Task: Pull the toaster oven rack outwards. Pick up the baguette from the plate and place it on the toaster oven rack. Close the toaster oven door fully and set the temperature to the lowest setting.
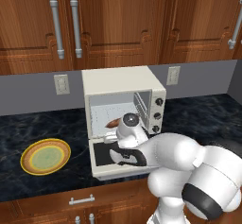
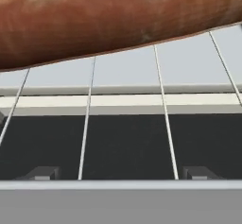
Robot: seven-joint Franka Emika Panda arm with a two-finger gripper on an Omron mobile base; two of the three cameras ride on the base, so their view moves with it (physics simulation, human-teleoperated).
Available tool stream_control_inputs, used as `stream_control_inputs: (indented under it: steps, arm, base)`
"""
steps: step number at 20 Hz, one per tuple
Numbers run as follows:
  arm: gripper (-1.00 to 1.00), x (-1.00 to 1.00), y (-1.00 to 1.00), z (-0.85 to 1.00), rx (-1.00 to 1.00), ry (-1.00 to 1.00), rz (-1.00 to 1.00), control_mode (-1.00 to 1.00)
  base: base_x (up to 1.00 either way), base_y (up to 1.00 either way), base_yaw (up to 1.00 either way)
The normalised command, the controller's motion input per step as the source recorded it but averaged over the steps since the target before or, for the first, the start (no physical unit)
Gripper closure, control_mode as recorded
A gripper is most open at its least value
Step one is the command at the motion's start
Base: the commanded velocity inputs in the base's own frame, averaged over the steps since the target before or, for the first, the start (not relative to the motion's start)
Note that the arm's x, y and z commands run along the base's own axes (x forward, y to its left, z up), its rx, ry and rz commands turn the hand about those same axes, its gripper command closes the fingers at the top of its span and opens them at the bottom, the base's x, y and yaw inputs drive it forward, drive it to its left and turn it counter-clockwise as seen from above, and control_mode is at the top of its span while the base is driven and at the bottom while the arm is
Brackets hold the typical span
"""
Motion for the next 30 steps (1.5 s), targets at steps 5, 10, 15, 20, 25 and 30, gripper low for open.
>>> stream_control_inputs:
  steps: [5,10,15,20,25,30]
  arm:
    - [-1.00,0.24,0.00,-0.09,0.00,-0.01,0.00,-1.00]
    - [-1.00,0.22,0.00,-0.05,0.00,-0.03,0.00,-1.00]
    - [-1.00,0.22,0.00,0.00,0.00,-0.07,0.00,-1.00]
    - [-1.00,0.24,0.00,0.00,0.00,-0.10,0.00,-1.00]
    - [-1.00,0.29,0.00,0.00,0.00,-0.10,0.00,-1.00]
    - [-1.00,0.31,0.00,0.00,0.00,-0.09,0.00,-1.00]
  base:
    - [0.00,0.00,0.00]
    - [0.00,0.00,0.00]
    - [0.00,0.00,0.00]
    - [0.00,0.00,0.00]
    - [0.00,0.00,0.00]
    - [0.00,0.00,0.00]
